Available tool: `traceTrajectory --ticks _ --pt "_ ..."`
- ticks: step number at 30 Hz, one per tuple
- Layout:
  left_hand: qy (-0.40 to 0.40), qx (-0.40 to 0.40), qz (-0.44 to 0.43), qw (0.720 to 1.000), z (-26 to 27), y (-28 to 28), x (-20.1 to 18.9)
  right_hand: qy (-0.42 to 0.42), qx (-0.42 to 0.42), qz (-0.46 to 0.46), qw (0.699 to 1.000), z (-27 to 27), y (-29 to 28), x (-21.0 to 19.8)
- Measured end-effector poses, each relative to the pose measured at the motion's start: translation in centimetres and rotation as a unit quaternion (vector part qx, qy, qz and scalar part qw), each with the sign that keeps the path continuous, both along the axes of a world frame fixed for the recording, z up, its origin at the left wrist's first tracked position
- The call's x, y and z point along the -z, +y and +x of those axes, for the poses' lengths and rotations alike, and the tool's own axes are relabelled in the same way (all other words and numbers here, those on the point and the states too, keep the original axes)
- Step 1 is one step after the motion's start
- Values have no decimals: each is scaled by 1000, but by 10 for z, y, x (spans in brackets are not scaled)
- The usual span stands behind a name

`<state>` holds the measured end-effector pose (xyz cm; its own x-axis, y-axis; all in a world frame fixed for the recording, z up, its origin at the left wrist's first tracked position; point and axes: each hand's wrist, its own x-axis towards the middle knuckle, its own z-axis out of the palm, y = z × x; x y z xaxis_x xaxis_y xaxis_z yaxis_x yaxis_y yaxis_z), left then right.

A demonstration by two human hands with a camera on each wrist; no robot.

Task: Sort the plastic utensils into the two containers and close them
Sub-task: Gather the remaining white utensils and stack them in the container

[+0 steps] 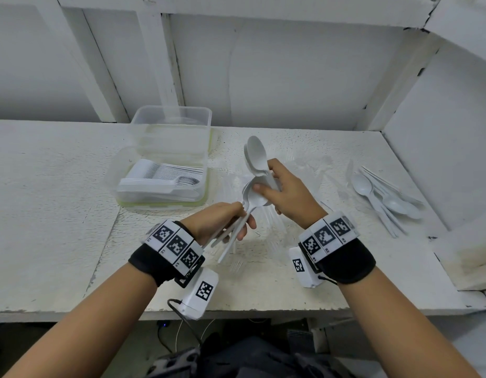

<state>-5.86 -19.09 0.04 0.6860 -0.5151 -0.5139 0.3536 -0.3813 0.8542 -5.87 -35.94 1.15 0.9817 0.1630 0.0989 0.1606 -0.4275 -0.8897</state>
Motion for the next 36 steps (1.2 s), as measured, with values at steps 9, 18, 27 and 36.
traceTrajectory --ticks 9,18,27,36 --pt "-25 -34 -89 995 -6 -5 4 3 20 -37 999 4 0 0" --pt "-20 -77 -86 993 -2 -7 6 25 26 -16 999 3 0 2" --pt "18 -107 -126 986 3 -6 5 9 88 -1 996 5 0 2" --pt "-24 -284 -209 935 6 -14 7 -9 134 5 991 -5 18 17"
